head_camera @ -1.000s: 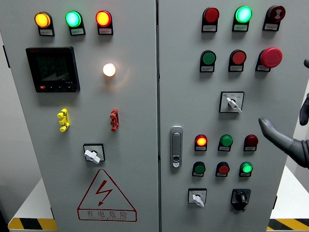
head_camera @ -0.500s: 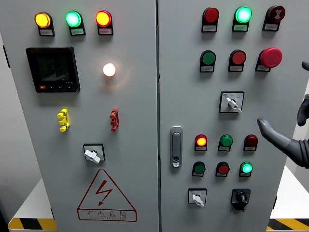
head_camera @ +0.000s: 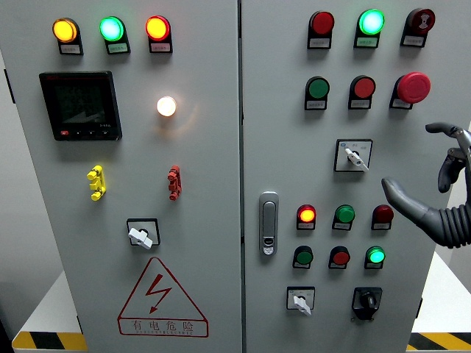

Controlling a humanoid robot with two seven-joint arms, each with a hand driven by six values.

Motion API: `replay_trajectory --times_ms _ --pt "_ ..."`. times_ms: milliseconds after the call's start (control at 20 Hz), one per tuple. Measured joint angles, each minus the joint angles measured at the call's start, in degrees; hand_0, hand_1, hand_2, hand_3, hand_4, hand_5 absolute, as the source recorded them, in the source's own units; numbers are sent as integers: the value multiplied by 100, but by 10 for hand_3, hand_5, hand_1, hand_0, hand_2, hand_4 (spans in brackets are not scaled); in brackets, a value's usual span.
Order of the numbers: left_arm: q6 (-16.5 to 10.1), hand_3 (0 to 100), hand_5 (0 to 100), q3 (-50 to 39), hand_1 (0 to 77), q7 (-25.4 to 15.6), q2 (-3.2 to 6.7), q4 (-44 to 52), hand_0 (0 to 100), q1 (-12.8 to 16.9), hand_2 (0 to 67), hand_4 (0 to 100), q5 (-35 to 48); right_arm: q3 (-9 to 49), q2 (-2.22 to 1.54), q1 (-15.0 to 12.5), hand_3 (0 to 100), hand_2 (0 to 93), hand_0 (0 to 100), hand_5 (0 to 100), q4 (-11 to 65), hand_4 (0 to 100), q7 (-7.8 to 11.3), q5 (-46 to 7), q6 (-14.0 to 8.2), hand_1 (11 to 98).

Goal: Rotate and turn off gray switch
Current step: 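Raise the right hand toward the rotary switch on the right door, then move the right hand onto the white switch knob, fingers around it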

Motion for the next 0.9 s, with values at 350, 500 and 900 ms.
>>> replay_trajectory --times_ms 350,500,900 --pt "4 212 128 0 0 0 0 -1 0 0 104 131 -5 -152 0 60 956 543 0 1000 -203 848 -144 -27 -49 432" --pt "4 212 128 0 0 0 0 -1 0 0 104 131 -5 -276 -1 136 956 536 0 1000 -332 847 -195 -57 -135 437" --pt "5 212 128 0 0 0 -1 -1 0 1 104 131 -4 -601 -10 242 955 514 0 1000 -722 849 -322 -71 -414 446"
